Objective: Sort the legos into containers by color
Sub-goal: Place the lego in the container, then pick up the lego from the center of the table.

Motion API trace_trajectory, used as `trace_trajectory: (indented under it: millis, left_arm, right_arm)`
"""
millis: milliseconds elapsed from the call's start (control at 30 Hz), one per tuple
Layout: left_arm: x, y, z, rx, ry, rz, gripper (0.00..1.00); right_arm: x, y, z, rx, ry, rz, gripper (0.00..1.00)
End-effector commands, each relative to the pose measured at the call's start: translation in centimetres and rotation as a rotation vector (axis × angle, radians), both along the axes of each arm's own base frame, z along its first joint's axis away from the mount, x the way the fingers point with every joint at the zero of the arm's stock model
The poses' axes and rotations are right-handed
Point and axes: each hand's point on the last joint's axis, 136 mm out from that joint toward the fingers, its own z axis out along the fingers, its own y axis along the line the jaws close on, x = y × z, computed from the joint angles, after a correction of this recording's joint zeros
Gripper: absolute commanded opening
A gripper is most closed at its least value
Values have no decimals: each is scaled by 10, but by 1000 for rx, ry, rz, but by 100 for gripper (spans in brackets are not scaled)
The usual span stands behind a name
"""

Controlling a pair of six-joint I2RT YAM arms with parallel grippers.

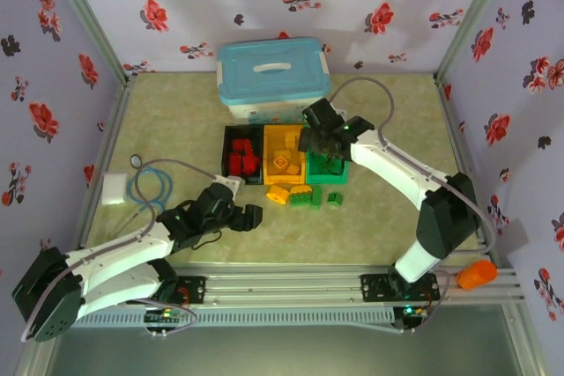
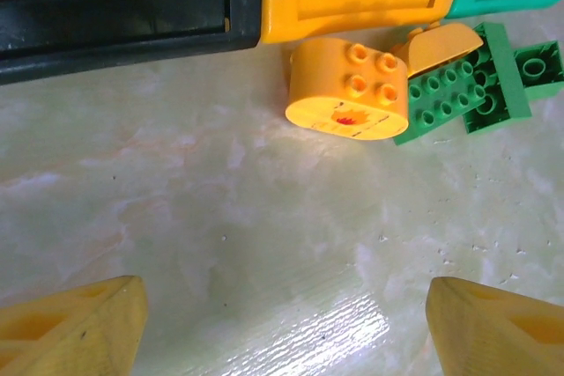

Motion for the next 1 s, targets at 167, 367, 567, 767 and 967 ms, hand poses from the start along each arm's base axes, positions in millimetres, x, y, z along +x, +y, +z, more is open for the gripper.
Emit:
trace_trajectory:
  millis: [167, 367, 567, 767, 967]
  left_arm:
    - [19, -24, 0, 48, -33, -52, 86]
    - [33, -44, 1, 82, -42, -91, 87]
    - [43, -61, -9, 142, -11, -136, 87]
    - [51, -75, -21, 185, 30, -160, 85]
    - [59, -85, -28, 204, 42, -168, 84]
  right_arm:
    - [-39, -26, -1, 48, -27, -40, 99]
    - [-59, -37, -15, 82, -19, -56, 99]
    - [-75, -42, -29, 110, 3, -61, 99]
    - [-87, -48, -41, 128, 15, -70, 97]
    - [-97, -54, -47, 141, 19, -76, 95]
